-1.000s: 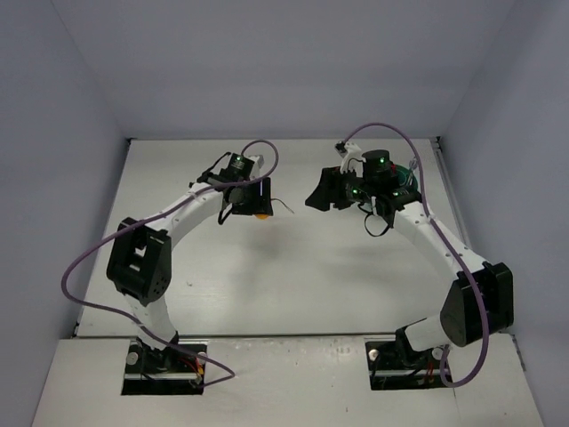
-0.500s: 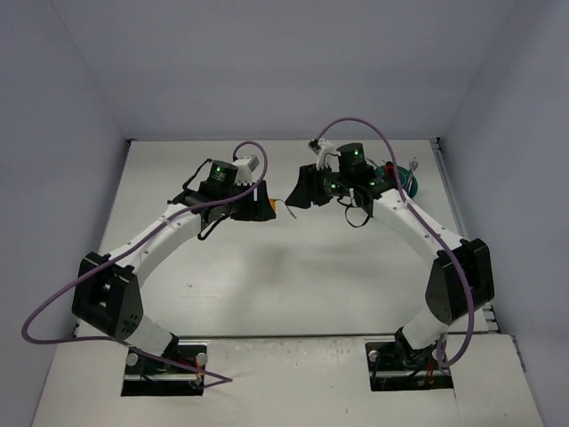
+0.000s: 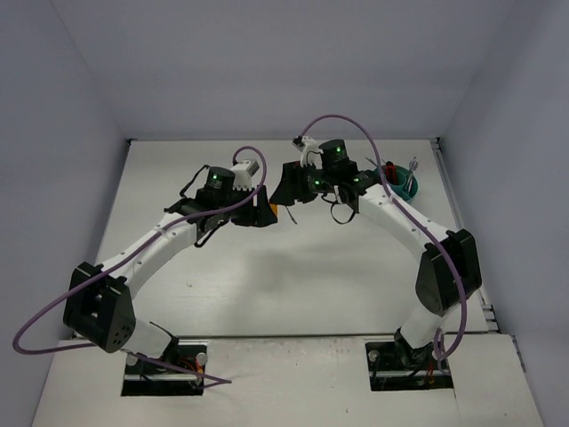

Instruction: Sort the tools into containers

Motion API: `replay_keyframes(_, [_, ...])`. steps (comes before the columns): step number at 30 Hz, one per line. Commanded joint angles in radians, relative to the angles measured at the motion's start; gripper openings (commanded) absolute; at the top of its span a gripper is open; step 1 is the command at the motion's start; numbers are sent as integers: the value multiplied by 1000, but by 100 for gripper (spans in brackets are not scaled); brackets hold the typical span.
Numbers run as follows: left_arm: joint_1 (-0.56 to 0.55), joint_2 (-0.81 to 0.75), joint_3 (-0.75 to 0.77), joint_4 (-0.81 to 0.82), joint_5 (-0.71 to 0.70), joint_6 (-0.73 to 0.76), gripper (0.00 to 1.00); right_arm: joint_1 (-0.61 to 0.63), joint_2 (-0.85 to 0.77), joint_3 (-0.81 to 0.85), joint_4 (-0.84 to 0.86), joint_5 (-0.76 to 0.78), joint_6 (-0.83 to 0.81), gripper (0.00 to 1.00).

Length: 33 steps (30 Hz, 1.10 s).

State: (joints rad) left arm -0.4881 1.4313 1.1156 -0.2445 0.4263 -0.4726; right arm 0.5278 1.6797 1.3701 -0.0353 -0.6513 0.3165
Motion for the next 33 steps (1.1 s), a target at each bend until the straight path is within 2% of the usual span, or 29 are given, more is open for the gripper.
replay_keyframes(1, [-3, -55, 16, 99, 14, -11, 21, 24, 10, 47, 55, 31, 57, 57])
replay_keyframes(8, [-4, -67, 11, 135, -7, -33, 21, 51, 27, 24, 55, 63, 86, 53])
replay_keyframes(11, [-4, -64, 10, 145, -11, -34, 21, 54, 24, 15, 55, 67, 88, 41])
replay_keyframes(16, [-6, -54, 12, 152, -12, -37, 22, 54, 23, 18, 54, 68, 90, 15])
replay_keyframes(18, [-9, -51, 12, 155, -20, -34, 29, 54, 23, 21, 52, 73, 90, 4])
replay_keyframes(20, [-10, -51, 10, 146, -30, -34, 40, 51, 11, 15, 52, 99, 88, 0])
replay_keyframes(23, [-11, -52, 7, 125, -56, -29, 61, 45, -13, 11, 51, 153, 87, 0])
replay_keyframes(26, [-11, -60, 9, 92, -94, -29, 71, 21, -52, 4, 46, 250, 89, 0])
replay_keyframes(33, [-10, -125, 12, -61, -243, -2, 75, -162, -143, 34, -51, 559, 48, 0])
